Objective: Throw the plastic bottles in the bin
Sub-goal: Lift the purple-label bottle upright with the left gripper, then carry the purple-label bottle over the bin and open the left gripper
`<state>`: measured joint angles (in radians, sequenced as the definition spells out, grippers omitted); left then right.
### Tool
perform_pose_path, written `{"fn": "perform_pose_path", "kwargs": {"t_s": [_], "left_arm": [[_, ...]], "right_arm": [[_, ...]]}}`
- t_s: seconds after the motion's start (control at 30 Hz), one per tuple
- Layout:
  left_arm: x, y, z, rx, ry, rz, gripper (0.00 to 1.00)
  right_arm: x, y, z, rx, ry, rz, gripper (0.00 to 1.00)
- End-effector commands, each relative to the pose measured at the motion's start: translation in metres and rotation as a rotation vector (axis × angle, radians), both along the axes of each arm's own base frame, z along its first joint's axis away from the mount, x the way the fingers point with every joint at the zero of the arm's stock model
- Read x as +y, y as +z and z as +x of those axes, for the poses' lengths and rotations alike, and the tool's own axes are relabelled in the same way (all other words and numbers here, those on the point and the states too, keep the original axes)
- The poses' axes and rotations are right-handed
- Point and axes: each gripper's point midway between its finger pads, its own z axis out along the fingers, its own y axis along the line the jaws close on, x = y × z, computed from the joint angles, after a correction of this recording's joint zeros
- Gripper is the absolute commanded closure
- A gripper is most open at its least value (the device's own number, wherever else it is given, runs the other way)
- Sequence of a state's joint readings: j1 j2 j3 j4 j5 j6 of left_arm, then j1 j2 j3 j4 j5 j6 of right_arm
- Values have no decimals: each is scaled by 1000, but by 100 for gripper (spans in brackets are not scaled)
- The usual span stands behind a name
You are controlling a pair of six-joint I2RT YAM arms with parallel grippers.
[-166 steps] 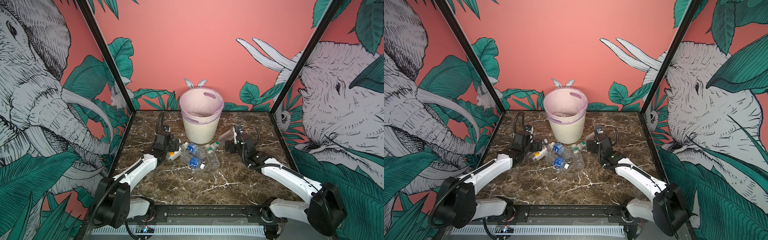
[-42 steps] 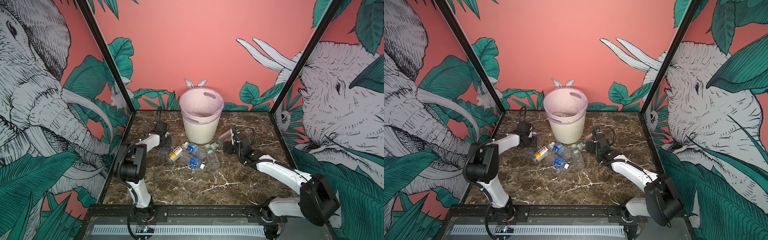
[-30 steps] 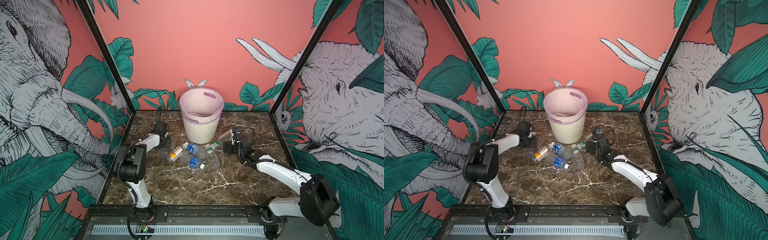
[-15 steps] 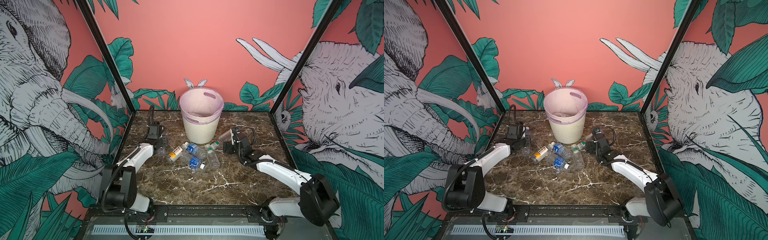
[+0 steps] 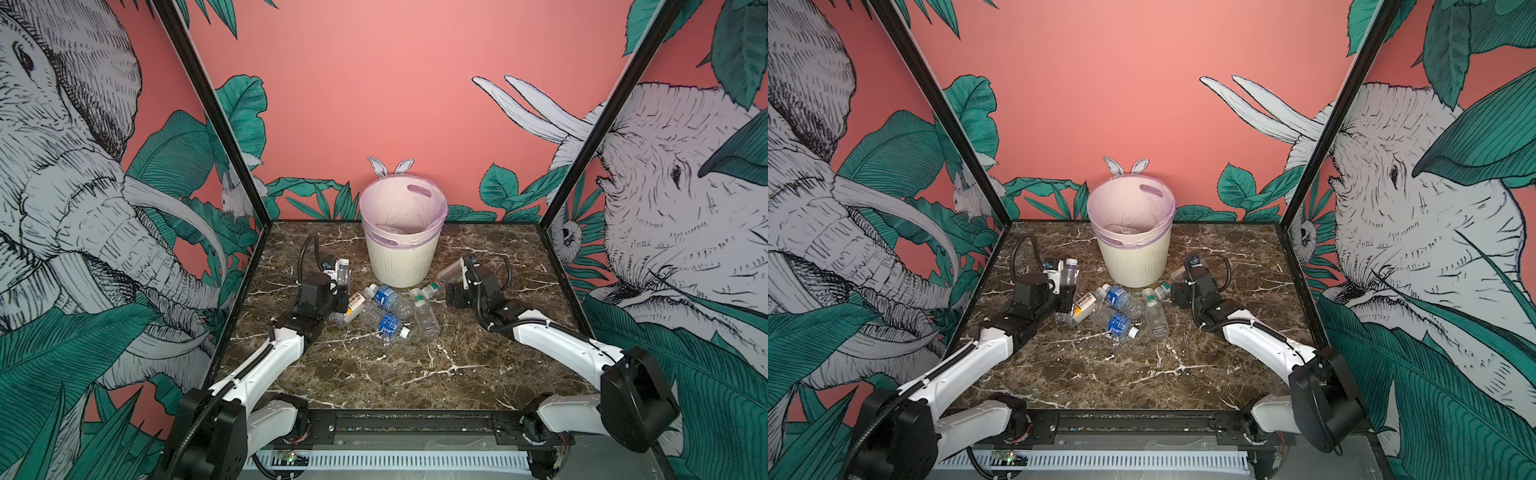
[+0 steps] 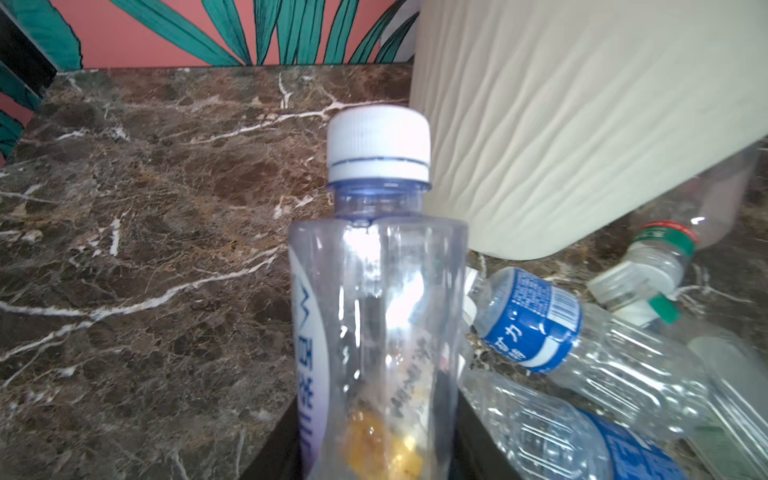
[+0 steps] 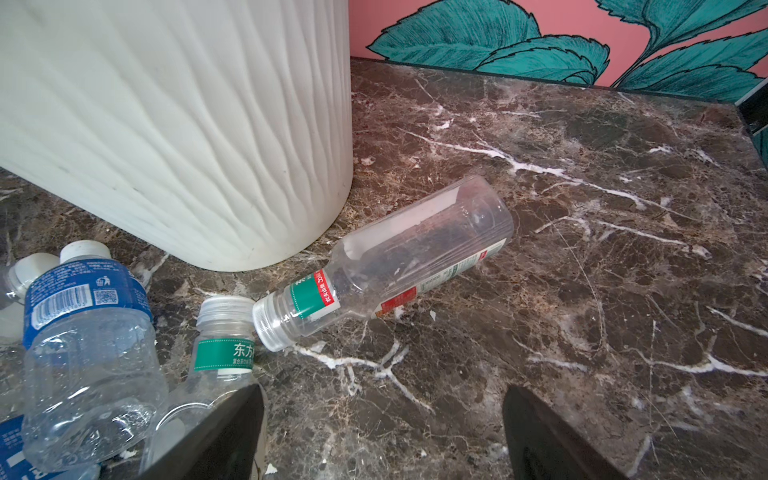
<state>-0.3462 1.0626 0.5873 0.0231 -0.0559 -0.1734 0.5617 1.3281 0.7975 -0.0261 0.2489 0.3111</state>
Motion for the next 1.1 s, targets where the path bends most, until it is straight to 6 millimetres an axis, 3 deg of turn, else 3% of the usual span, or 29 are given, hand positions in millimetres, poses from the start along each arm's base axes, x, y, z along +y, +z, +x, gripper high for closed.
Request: {"fn": "perform_pose_path", "kwargs": {"t_s": [0.0,0.27,0.63,0.87,1.07], "left_arm": [[0,20,-12,-89,-6,-60,57],[-12,42,-45,-135,-93,-88,53],[-22,96,-83,-273,-187,-186,54],[-13,120,-97,-342,-183,-189,54],[-17,162,-89,-407,-186,-205,53]], "right_arm": [[1,18,4,-49,-8,39,8],[2,16,5,-46,-6,39,9],[6,17,4,-46,16,53,8],[7,16,4,-43,19,54,8],[7,15,5,-39,20,51,8]]}}
